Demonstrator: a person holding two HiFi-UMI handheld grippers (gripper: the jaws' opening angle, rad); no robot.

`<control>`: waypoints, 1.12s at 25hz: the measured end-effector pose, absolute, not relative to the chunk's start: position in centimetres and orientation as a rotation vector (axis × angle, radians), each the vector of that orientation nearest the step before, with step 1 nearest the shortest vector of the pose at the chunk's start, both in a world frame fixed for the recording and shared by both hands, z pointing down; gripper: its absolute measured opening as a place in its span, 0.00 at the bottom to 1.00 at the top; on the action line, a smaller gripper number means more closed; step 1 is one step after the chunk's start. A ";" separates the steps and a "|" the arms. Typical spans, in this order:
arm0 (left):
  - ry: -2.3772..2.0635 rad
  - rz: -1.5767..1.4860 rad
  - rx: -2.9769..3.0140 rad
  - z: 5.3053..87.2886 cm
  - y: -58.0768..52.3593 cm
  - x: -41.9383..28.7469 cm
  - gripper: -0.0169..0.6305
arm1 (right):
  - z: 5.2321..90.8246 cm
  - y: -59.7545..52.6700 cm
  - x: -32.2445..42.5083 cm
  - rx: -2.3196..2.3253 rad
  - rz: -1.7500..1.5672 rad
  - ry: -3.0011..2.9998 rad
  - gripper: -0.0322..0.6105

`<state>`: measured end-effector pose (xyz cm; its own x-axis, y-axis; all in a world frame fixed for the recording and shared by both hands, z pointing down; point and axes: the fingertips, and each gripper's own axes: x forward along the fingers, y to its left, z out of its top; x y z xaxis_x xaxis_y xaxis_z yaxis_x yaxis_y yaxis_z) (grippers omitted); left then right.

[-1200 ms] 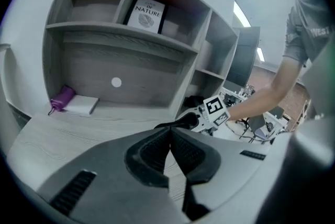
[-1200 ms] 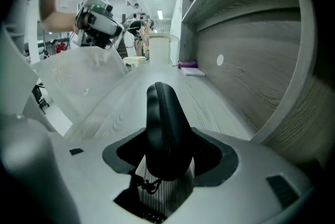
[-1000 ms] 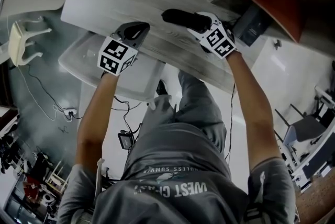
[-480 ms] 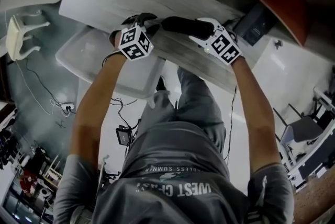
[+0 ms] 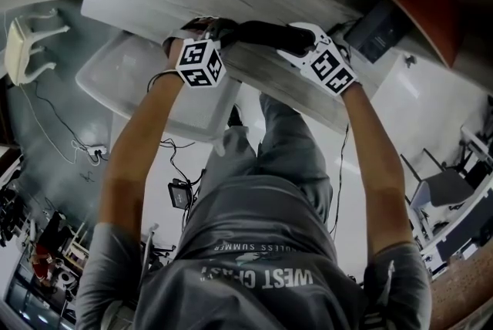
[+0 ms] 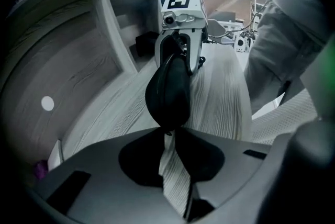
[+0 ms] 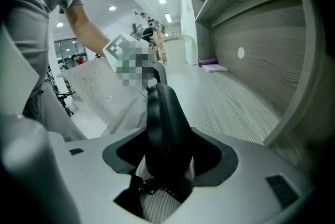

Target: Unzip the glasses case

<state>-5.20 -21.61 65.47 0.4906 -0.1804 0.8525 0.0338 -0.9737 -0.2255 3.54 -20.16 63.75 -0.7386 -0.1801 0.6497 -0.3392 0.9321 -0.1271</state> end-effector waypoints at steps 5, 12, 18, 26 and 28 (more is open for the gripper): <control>0.116 -1.476 -2.508 64.8 -21.4 -5.6 0.07 | 63.7 -20.0 3.6 0.358 0.295 -2.400 0.46; 0.065 -1.493 -2.453 64.3 -21.3 -6.4 0.05 | 63.9 -20.0 3.4 0.339 0.302 -2.344 0.45; 0.061 -1.522 -2.447 63.3 -21.1 -7.1 0.04 | 64.0 -19.9 3.1 0.336 0.316 -2.300 0.45; 0.128 -1.516 -2.505 61.6 -21.3 -6.4 0.04 | 64.2 -19.8 3.1 0.352 0.328 -2.253 0.45; 0.134 -1.531 -2.503 61.4 -21.2 -6.4 0.04 | 64.3 -19.8 3.1 0.353 0.326 -2.247 0.44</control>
<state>-6.35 -21.25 61.36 0.4578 -0.1829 0.8700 0.0288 -0.9750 -0.2201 3.07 -19.77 64.27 -0.6251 -0.1442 0.7672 -0.3562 0.9272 -0.1160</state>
